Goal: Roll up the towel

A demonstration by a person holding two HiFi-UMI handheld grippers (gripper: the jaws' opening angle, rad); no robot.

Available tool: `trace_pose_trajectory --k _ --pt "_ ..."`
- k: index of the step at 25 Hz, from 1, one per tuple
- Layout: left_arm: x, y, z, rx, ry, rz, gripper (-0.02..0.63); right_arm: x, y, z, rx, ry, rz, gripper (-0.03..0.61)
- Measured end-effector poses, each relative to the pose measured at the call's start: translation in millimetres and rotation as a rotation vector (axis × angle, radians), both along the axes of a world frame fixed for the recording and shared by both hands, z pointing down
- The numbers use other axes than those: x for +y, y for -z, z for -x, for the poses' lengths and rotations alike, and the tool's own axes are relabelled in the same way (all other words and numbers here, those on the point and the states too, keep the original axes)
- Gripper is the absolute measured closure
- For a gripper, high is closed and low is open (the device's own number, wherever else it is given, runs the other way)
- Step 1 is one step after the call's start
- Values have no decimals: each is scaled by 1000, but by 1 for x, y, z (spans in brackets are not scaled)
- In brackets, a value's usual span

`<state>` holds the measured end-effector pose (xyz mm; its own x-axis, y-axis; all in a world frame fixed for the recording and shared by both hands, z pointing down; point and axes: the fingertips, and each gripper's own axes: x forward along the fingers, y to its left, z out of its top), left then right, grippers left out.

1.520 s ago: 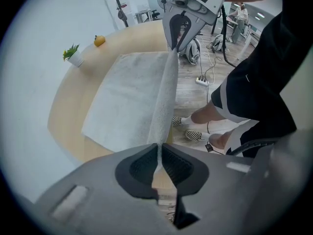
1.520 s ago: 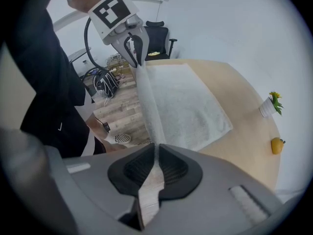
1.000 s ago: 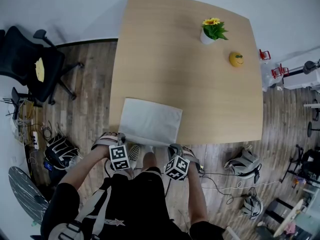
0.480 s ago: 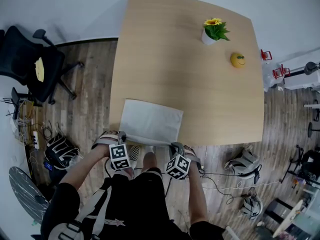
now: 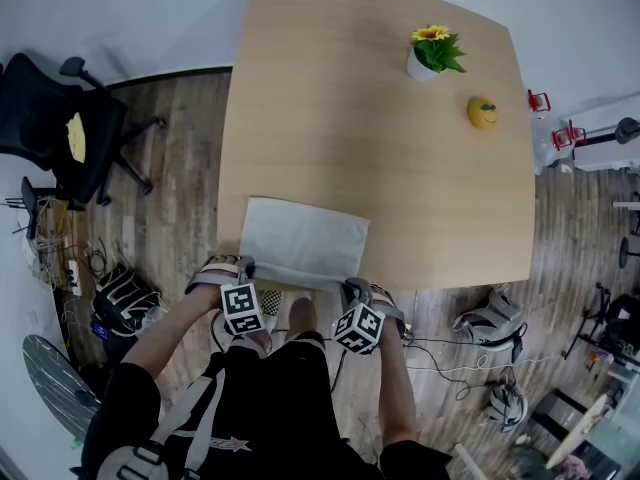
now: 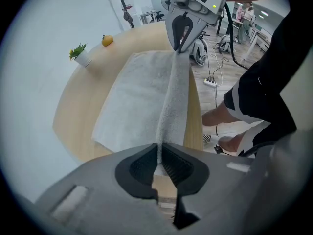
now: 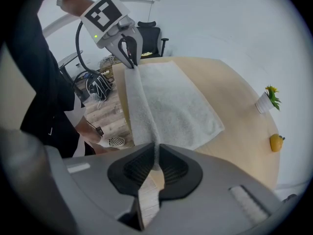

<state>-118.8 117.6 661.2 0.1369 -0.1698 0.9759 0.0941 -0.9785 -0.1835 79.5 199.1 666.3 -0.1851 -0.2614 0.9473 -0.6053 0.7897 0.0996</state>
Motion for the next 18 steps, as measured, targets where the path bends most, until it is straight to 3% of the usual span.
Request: trace_pose_trajectory --k 6,9,13,18 --pt "-4 -3 -2 12 -12 3 573 -3 -3 -1 -1 -7 4 540" --pt "-7 -2 -3 37 4 -22 559 -7 -1 -5 24 -21 -40 521" --pt "-15 1 -2 77 63 -62 455 -15 4 -13 60 -56 -121 406" --pt "-25 7 -2 61 53 -114 414 -17 7 -15 86 -51 -135 387"
